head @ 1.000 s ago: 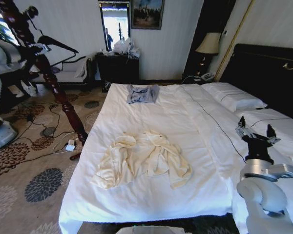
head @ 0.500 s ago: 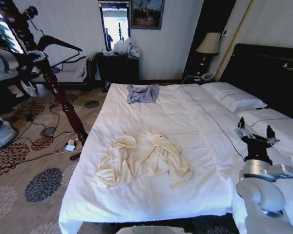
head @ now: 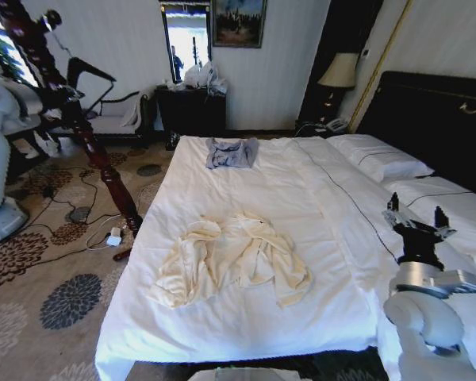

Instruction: Pick up the clothes from the bed and hang them on the clothes hanger.

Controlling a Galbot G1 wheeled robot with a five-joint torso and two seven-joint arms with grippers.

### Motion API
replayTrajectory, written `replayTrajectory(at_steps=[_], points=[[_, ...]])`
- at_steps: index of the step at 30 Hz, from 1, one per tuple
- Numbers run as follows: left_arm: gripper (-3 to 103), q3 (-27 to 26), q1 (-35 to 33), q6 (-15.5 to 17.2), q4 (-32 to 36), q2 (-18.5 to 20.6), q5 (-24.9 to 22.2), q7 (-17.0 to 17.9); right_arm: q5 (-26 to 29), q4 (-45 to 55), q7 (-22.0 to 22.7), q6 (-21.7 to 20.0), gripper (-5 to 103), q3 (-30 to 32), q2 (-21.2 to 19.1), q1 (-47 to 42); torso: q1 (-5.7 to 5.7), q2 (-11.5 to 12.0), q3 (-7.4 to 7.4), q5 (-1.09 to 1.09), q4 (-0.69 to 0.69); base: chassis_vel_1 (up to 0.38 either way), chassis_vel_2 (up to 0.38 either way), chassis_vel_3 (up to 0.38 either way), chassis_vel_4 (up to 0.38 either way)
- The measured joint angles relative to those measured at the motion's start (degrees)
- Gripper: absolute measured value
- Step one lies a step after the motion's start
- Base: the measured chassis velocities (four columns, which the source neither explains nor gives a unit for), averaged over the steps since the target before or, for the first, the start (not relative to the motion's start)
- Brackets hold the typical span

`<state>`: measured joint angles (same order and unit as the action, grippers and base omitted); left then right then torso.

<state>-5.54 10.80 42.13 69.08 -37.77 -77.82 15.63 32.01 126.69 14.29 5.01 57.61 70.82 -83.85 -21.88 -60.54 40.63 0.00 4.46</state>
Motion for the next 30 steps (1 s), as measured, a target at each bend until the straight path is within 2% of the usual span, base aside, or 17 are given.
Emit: replayTrajectory(at_steps=[7, 10, 12, 20, 24, 25, 28, 29, 30], points=[[18, -0.63, -0.09, 0.0, 1.22, 0.25, -0.49, -0.79, -0.28, -0.4, 0.05, 0.28, 100, -0.06, 0.08, 0.1, 0.0, 0.0, 0.0, 0.0, 0.0, 0.0, 0.0, 0.0, 0.0], [18, -1.23, -0.41, -0.72, 3.43, 1.04, -0.49, -3.33, -0.45, -0.59, 0.11, 0.3, 100, -0.21, 0.09, 0.26, 0.0, 0.0, 0.0, -0.01, -0.01, 0.0, 0.0, 0.0, 0.0], [18, -1.33, -0.41, -0.99, 3.86, 1.17, -0.48, -3.75, -0.48, -0.63, 0.13, 0.3, 100, -0.24, 0.09, 0.29, 0.0, 0.0, 0.0, -0.01, -0.01, 0.0, 0.0, 0.0, 0.0], [18, -3.72, -3.1, -2.52, 12.07, 2.66, -3.18, -7.23, -1.48, -1.15, 0.14, 0.6, 100, -0.79, 0.64, 0.44, 0.0, 0.0, 0.0, 0.02, 0.01, 0.0, 0.0, 0.0, 0.0], [18, -7.66, -11.43, -3.43, 20.14, 4.9, -6.3, -7.52, -2.04, -1.85, 0.09, 1.32, 100, -0.87, 0.73, 0.23, 0.01, 0.0, -0.01, 0.0, -0.01, 0.0, 0.0, 0.0, 0.0], [18, -7.66, -11.43, -3.43, 20.14, 4.9, -6.3, -7.52, -2.04, -1.85, 0.09, 1.32, 100, -0.87, 0.73, 0.23, 0.01, 0.0, -0.01, 0.0, -0.01, 0.0, 0.0, 0.0, 0.0], [18, -10.78, -20.81, -5.28, 27.25, 7.4, -7.09, -7.79, -2.05, -2.75, 0.27, 1.65, 100, -1.1, 0.18, 0.1, 0.0, 0.0, 0.0, -0.03, 0.01, 0.0, 0.0, 0.0, 0.0], [18, -10.78, -20.81, -5.28, 27.25, 7.4, -7.09, -7.79, -2.05, -2.75, 0.27, 1.65, 100, -1.1, 0.18, 0.1, 0.0, 0.0, 0.0, -0.03, 0.01, 0.0, 0.0, 0.0, 0.0], [18, -12.17, -24.33, -6.15, 29.84, 8.23, -7.4, -7.92, -1.9, -3.14, 0.57, 1.64, 100, -1.44, -0.17, 0.15, 0.0, 0.0, -0.01, 0.02, 0.01, 0.0, 0.0, 0.0, 0.0]])
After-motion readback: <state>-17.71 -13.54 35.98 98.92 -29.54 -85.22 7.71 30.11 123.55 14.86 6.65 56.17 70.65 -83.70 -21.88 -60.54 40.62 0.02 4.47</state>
